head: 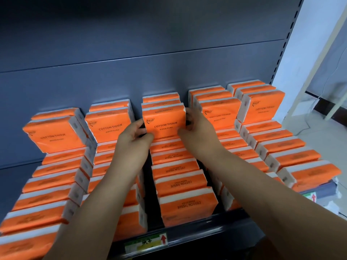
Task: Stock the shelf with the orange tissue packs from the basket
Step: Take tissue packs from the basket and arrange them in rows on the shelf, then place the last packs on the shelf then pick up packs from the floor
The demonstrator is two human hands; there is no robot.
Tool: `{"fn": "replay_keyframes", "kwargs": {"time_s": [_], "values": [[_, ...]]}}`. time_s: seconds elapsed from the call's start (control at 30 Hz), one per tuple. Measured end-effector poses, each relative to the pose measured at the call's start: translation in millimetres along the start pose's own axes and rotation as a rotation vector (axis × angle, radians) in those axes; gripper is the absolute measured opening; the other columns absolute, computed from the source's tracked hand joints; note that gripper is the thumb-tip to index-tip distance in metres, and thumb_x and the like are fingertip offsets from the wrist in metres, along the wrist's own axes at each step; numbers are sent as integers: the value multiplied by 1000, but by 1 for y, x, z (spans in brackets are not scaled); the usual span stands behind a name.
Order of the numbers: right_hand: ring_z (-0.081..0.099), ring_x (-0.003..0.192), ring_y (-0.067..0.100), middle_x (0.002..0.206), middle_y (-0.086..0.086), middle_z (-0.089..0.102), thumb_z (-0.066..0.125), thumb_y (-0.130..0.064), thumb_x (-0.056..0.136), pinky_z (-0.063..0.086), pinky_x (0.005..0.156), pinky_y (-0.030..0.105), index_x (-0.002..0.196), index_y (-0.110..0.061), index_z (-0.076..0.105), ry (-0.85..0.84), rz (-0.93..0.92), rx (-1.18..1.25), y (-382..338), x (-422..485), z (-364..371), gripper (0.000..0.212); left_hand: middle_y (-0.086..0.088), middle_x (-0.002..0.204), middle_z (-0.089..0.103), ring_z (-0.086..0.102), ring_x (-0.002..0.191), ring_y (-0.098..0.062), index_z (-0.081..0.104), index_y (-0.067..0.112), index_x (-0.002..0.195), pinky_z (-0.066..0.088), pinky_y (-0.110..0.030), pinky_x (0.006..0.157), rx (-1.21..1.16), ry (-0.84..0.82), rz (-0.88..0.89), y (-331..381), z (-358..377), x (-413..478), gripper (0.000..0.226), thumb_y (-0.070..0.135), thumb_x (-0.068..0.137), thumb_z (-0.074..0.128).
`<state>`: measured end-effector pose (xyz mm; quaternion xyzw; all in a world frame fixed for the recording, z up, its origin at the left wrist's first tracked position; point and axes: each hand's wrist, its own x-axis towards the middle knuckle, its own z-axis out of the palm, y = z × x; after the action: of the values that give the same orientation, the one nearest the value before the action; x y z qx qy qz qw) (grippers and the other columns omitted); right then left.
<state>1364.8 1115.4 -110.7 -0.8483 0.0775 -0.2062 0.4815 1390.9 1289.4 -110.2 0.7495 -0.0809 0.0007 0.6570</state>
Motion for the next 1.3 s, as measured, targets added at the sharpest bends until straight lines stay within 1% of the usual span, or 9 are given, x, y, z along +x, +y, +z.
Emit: {"fn": "replay_keyframes", "kwargs": {"time_s": [0.13, 0.33, 0.47, 0.57, 0.67, 0.8, 0.93, 1.1, 1.3], "values": [[66, 94, 13, 100, -8, 70, 57, -6, 91, 51, 76, 24, 116, -21, 64, -22, 18, -34, -1, 0, -1, 30, 8, 113, 74, 71, 89, 6, 67, 38, 114, 53, -19, 77, 3, -2, -36, 1, 1, -2, 31, 11, 99, 62], [69, 87, 16, 94, 1, 73, 56, -8, 91, 59, 81, 43, 104, -11, 67, -1, 16, -28, -3, -6, -3, 18, 8, 109, 77, 73, 92, -1, 69, 33, 117, 56, -27, 85, -22, 42, -68, -1, 3, -4, 29, 12, 99, 61], [65, 76, 15, 83, 3, 69, 56, -16, 94, 55, 71, 39, 90, -8, 64, -29, 7, -118, -4, -11, -6, 12, 8, 130, 68, 66, 116, -10, 58, 27, 140, 54, -35, 99, 38, 101, -85, -1, 5, -5, 43, 21, 98, 65], [54, 65, 15, 71, 2, 58, 58, -19, 95, 37, 56, 29, 75, -11, 51, -6, 10, -165, -4, -22, -15, 22, 13, 134, 63, 59, 118, 1, 54, 25, 143, 44, -16, 87, 180, 108, -26, 4, 6, -17, 45, 23, 100, 64], [48, 68, 20, 69, -4, 48, 60, -22, 95, 25, 57, 34, 68, -25, 37, 82, -1, -203, -5, -40, -30, 36, 28, 101, 63, 59, 91, 19, 57, 47, 113, 39, -1, 72, 344, 99, 144, 15, 9, -37, 32, 18, 100, 61], [58, 93, 23, 95, 2, 64, 60, -29, 99, 40, 73, 35, 96, -16, 66, 87, -25, -194, -7, -64, -46, 14, 12, 116, 66, 63, 109, -11, 59, 34, 129, 49, -32, 90, 553, 111, 386, 24, 21, -49, 37, 18, 95, 61], [58, 117, 27, 126, 9, 65, 57, -37, 99, 47, 95, 36, 135, -10, 61, 46, -120, -253, -12, -79, -60, 46, -17, 142, 58, 53, 132, -38, 46, 7, 150, 44, -51, 111, 734, 103, 453, 30, 47, -70, 58, 30, 97, 55], [54, 129, 34, 139, 15, 59, 47, -37, 95, 44, 109, 44, 143, -5, 55, 95, -196, -392, -7, -107, -104, 59, -12, 165, 37, 27, 155, -35, 38, 11, 158, 22, -57, 123, 897, 30, 525, 42, 97, -112, 72, 42, 93, 42], [25, 155, 22, 167, 8, 32, 51, -41, 103, 21, 126, 36, 158, -14, 38, 330, -32, -461, 19, -183, -198, 63, -22, 160, 42, 34, 149, -44, 43, 0, 152, 30, -60, 120, 858, -106, 667, 56, 160, -159, 77, 51, 94, 44]]}}
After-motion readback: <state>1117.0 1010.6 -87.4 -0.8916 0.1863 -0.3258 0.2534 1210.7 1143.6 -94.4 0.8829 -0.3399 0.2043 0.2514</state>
